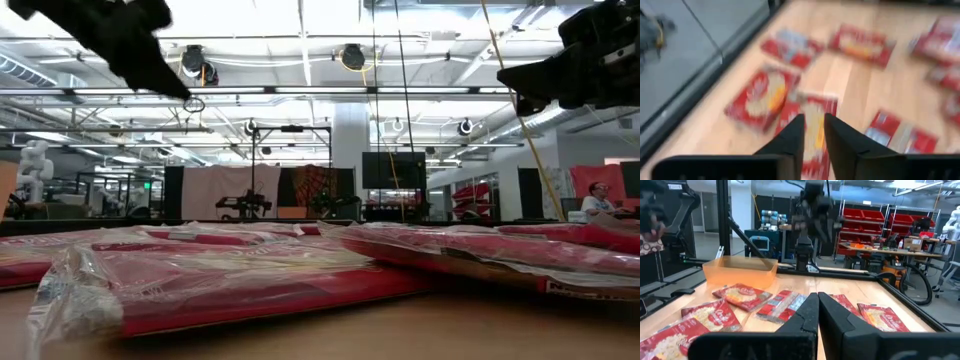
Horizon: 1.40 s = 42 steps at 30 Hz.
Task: Sort popcorn bags into baskets
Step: Put the red popcorn bag into the orange bin
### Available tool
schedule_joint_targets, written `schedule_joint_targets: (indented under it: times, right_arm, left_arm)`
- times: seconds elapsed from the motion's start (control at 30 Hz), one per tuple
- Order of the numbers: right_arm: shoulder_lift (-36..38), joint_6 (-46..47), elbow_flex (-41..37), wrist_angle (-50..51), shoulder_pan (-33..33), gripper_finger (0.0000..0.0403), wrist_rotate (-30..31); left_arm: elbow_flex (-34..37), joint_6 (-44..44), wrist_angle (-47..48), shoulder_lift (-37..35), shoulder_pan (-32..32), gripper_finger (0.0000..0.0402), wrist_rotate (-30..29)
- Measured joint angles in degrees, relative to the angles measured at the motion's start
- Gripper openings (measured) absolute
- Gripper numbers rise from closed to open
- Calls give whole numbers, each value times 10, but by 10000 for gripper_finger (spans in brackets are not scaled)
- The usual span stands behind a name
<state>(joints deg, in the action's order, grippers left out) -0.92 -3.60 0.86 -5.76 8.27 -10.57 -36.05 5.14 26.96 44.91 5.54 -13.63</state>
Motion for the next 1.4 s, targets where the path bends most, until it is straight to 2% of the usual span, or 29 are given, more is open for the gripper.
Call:
schedule_joint_targets:
  times: [0.27,0.4,0.47,0.63,0.77,1.0,1.2,1.3,1.4]
  right_arm:
    - [0,7,0,0,0,0,0]
    - [0,166,0,0,-1,0,1]
    - [0,205,0,0,-1,0,14]
    - [0,215,0,8,-1,0,73]
    - [0,251,0,18,-1,0,74]
    - [-3,282,0,35,-1,0,74]
    - [-19,279,0,37,-1,0,77]
    - [-28,279,0,39,-1,0,94]
    - [-40,282,0,39,-1,0,104]
  left_arm:
    - [0,64,28,179,-1,194,0]
    - [0,91,27,253,-7,237,-3]
    - [0,92,20,282,-12,254,-17]
    - [0,83,-5,330,-36,288,-49]
    - [0,73,-44,355,-54,305,-66]
    - [0,51,-88,403,-56,291,-94]
    - [0,83,-89,423,-49,263,-103]
    - [-2,80,-89,427,-49,242,-98]
    - [-1,54,-96,428,-49,204,-91]
